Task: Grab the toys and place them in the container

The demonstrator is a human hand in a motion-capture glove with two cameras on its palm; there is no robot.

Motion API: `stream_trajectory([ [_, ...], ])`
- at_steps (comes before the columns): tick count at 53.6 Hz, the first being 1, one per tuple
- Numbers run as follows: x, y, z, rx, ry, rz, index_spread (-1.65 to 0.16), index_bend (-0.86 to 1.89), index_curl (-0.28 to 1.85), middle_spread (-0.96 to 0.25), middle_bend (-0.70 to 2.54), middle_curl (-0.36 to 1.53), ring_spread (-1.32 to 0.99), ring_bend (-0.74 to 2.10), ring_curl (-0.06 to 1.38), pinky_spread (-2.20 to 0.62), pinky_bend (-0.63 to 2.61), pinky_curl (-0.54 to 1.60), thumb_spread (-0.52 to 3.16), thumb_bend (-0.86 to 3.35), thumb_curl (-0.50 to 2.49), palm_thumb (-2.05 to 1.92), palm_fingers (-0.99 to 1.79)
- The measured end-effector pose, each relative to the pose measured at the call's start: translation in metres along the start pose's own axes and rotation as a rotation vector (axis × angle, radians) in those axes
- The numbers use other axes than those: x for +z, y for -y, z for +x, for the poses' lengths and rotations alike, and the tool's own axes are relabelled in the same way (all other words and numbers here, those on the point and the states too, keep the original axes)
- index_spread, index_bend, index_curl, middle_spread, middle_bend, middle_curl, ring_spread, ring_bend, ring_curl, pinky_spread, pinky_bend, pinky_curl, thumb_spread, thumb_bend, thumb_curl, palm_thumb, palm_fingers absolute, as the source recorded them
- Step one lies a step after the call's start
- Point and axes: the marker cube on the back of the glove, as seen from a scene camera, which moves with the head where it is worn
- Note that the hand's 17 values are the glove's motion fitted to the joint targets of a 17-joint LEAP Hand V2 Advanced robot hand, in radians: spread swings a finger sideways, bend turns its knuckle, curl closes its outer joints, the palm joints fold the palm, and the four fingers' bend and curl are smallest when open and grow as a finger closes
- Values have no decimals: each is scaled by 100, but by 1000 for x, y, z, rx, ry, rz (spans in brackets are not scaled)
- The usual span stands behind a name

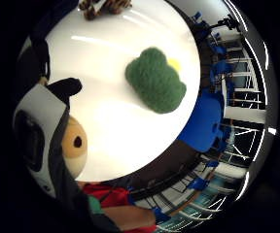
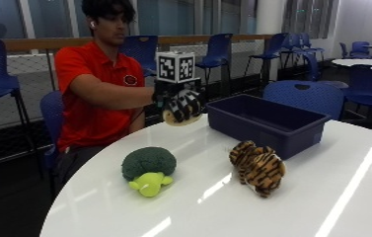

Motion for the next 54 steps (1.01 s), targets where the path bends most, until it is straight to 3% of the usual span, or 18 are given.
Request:
stream_trajectory([
  [22, -114, 95, -115, -124, -76, 135, -45, 26, 50, -52, 64, 68, -53, 110, 56, -42, 112, 46, 45, 13, 82, 74, 83],
  [33, -119, 118, -191, -313, -26, 114, -47, 29, 60, -53, 57, 73, -54, 107, 57, -42, 114, 46, 45, 10, 87, 74, 75],
  [40, -109, 131, -214, -315, -11, 79, -48, 29, 66, -53, 54, 77, -55, 106, 58, -42, 115, 46, 46, 9, 90, 74, 73],
  [47, -96, 129, -219, -479, -37, 28, -48, 25, 71, -53, 49, 79, -55, 102, 58, -42, 114, 45, 51, 6, 91, 71, 62],
  [50, -90, 133, -222, -374, -49, -23, -47, 18, 71, -51, 40, 77, -52, 97, 57, -40, 120, 46, 61, 4, 91, 69, 47],
  [54, -81, 138, -219, -234, -51, -83, -46, 14, 69, -42, 25, 71, -43, 85, 56, -27, 119, 48, 85, -4, 82, 49, 5],
])
